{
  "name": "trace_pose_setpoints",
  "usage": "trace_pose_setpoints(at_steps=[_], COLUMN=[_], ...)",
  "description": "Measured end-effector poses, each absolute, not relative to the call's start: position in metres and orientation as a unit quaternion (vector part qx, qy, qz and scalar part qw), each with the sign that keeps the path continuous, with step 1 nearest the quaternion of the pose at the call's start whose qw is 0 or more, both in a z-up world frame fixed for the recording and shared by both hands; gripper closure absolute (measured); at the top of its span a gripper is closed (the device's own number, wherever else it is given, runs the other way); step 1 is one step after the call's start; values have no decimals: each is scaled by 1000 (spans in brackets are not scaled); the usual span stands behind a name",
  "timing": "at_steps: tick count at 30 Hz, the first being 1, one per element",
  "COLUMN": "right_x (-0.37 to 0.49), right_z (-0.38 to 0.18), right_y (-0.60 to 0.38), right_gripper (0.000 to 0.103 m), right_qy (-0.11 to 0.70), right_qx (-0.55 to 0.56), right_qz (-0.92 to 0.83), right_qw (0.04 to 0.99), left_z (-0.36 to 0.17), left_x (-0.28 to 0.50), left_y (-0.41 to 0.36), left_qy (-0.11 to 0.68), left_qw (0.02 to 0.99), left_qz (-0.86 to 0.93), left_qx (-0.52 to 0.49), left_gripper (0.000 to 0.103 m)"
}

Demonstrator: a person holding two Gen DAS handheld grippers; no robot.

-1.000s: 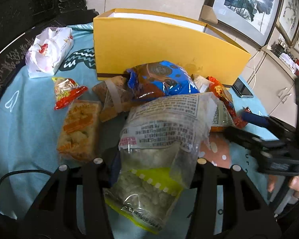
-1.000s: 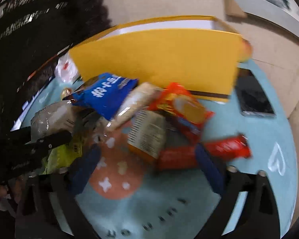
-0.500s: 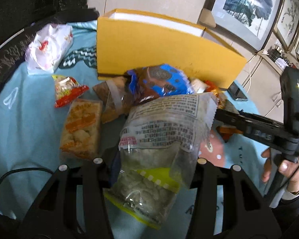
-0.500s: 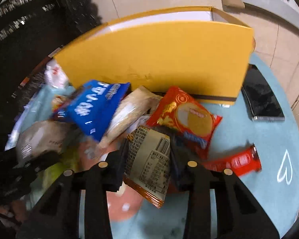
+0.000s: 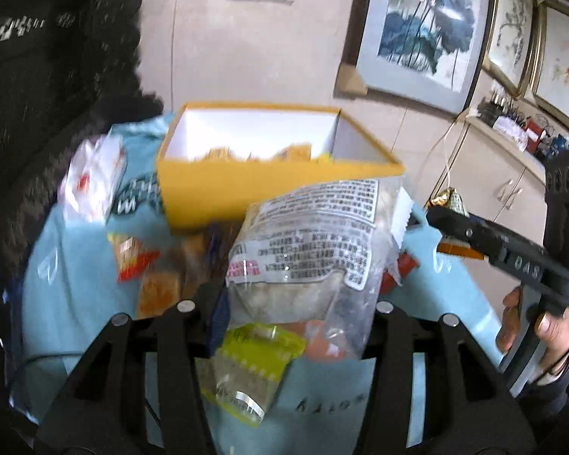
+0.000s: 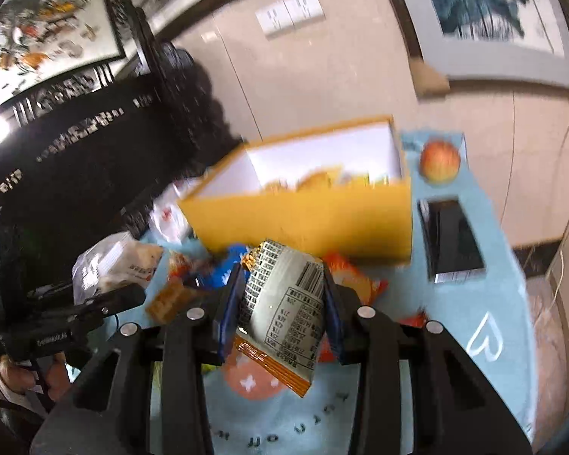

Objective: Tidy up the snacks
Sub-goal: 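Drop seed bag from left tool while right tool drops striped bag into box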

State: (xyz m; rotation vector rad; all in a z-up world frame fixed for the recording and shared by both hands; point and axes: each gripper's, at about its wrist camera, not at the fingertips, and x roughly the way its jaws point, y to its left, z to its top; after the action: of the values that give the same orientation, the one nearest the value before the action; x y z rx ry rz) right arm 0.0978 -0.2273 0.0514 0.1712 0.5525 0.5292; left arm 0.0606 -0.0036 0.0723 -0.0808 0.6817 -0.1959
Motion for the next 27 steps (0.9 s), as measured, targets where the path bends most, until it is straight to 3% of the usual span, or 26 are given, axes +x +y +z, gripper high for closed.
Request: trace_pose_setpoints(at_steps=[10, 19, 20, 21, 23, 27], right_x=[164, 265, 271, 275, 278, 265], right_z=[87, 52, 47, 44, 39, 45], right_y=[-217, -199, -198, -198, -207, -218], right_gripper=[63, 61, 55, 42, 33, 33], right_qy=[205, 282, 292, 299, 294, 271], right_qx=[52, 49, 53, 59, 89, 102], right_qz=[213, 179, 178, 175, 167, 178], right_qw=[954, 941, 938, 936, 937, 941], left_z=[111, 68, 60, 56, 51, 56], left_x=[174, 277, 285, 289, 289, 274], left_y=[-25, -36, -36, -36, -33, -28], left_qy=[324, 375, 384, 386, 383, 367], left_qw=[943, 926, 922, 922, 924, 930], left_qz=[-72, -48, -42, -38, -10, -5], left_qx=[-34, -21, -21, -22, -13, -9], left_gripper=[53, 51, 47, 33, 14, 14])
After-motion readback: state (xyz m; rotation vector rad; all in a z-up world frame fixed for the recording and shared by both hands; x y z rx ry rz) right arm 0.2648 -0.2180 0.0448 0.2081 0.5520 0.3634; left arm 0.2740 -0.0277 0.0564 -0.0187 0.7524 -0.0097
